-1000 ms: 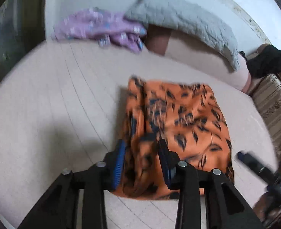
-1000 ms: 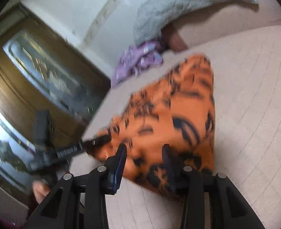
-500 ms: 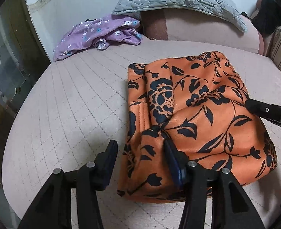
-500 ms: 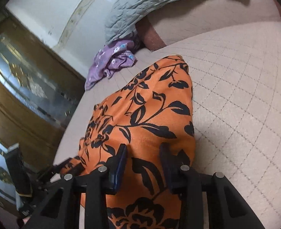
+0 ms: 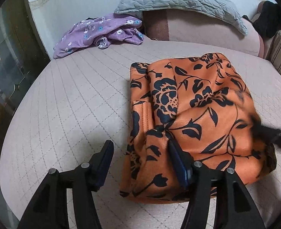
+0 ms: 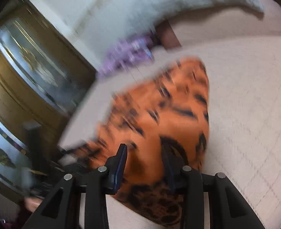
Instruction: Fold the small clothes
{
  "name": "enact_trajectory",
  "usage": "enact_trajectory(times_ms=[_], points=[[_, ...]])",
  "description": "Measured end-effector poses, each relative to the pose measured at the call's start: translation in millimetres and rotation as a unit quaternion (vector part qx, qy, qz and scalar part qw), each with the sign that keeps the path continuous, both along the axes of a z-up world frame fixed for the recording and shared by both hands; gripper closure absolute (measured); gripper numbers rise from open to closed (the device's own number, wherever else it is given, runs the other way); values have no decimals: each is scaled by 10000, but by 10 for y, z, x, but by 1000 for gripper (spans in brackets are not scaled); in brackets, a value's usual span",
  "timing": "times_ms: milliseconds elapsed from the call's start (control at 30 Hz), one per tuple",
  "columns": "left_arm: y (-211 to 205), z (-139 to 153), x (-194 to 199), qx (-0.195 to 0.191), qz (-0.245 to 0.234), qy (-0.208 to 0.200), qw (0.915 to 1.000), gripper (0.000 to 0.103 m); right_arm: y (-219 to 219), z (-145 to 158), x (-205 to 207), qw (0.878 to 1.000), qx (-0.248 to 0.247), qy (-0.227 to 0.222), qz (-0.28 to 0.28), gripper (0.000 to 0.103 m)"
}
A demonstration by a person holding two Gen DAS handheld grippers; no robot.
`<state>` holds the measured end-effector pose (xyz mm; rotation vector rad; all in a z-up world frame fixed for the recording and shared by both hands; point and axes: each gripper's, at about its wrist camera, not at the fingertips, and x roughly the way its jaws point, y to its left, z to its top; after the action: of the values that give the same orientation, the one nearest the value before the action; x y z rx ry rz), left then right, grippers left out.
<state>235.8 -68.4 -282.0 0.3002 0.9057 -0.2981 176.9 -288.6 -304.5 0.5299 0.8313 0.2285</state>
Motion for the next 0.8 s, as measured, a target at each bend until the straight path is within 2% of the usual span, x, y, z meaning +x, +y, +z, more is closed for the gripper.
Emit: enact_trajectory(times_ms=[33, 67, 267, 333, 367, 467, 567, 600, 667, 700, 733, 800], points=[[11, -2, 17, 6, -9, -8, 10000, 41, 27, -116, 48, 9999, -19, 146, 23, 63], [18, 0, 22, 7, 4, -8, 10000, 40, 29, -145, 50, 10000, 21, 68, -23, 63], [64, 7, 74, -58, 130, 59, 9999, 30, 60, -131, 70, 9999, -131, 10, 30, 63], [100, 67, 101, -232, 161, 150, 9995, 31, 59, -130, 84, 9999, -127, 11, 30, 63], [135, 146, 115, -439, 172, 154, 9988, 31, 53, -129, 82, 10000, -88, 23, 20, 63], [208, 374, 139, -946, 207, -55, 9953, 31, 21, -27, 72, 9999, 102, 21, 63, 62], [159, 447, 256, -792, 308, -306, 9959, 31, -48, 184, 82, 9989, 238, -398, 65, 62], [137, 396, 335, -689, 412, -263, 9964, 30, -89, 243, 86, 9981, 270, -552, -16, 62], [93, 203, 518, -549, 614, 194, 9964, 30, -216, 281, 128, 9958, 452, -757, -255, 62], [63, 48, 609, -463, 696, 559, 9949, 30, -279, 219, 175, 9956, 507, -684, -388, 62], [52, -63, 654, -448, 774, 749, 9932, 28, -319, 116, 242, 9966, 520, -458, -456, 62], [78, -121, 672, -525, 1019, 704, 9909, 19, -338, -161, 365, 9966, 725, 103, -365, 62]])
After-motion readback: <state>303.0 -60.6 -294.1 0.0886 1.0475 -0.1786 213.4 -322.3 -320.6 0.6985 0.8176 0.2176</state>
